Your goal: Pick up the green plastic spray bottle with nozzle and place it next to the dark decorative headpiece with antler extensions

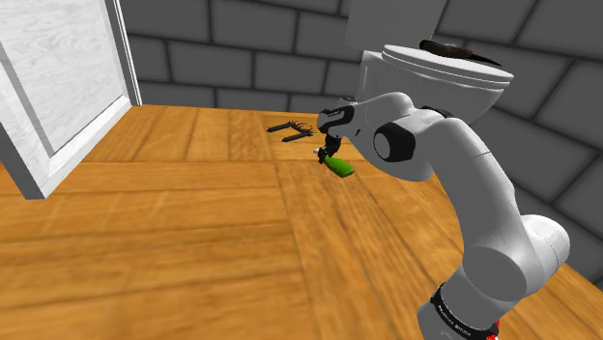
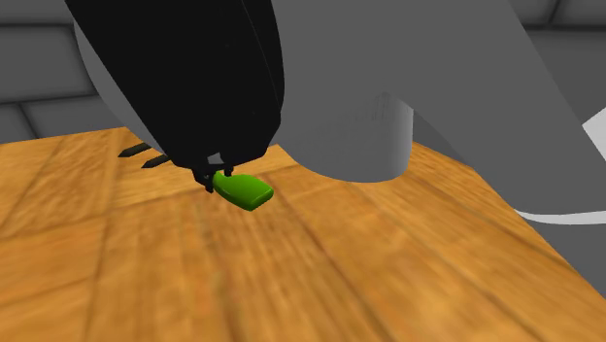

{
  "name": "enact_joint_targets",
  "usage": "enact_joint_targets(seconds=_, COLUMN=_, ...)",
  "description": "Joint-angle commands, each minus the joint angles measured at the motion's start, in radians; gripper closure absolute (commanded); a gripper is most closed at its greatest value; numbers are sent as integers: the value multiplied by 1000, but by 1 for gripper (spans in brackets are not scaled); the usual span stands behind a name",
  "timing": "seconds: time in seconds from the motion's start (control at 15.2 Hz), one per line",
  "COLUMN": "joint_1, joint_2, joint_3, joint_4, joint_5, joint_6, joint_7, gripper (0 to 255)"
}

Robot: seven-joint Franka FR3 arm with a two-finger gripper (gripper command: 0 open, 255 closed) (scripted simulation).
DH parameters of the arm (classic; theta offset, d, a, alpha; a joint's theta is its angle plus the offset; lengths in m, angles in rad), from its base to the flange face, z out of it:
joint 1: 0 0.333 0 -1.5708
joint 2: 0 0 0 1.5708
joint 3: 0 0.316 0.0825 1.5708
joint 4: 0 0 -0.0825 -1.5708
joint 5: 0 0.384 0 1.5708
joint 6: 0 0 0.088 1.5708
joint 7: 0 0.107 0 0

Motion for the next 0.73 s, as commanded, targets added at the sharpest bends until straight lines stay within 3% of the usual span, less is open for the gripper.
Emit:
enact_joint_targets(seconds=0.0, joint_1=0, joint_2=0, joint_3=0, joint_4=0, joint_5=0, joint_6=0, joint_7=0, gripper=255)
enact_joint_targets(seconds=0.07, joint_1=0, joint_2=0, joint_3=0, joint_4=0, joint_5=0, joint_6=0, joint_7=0, gripper=0)
enact_joint_targets(seconds=0.4, joint_1=0, joint_2=0, joint_3=0, joint_4=0, joint_5=0, joint_6=0, joint_7=0, gripper=0)
enact_joint_targets(seconds=0.66, joint_1=19, joint_2=-109, joint_3=-21, joint_4=-70, joint_5=-15, joint_6=-41, joint_7=-1, gripper=0)
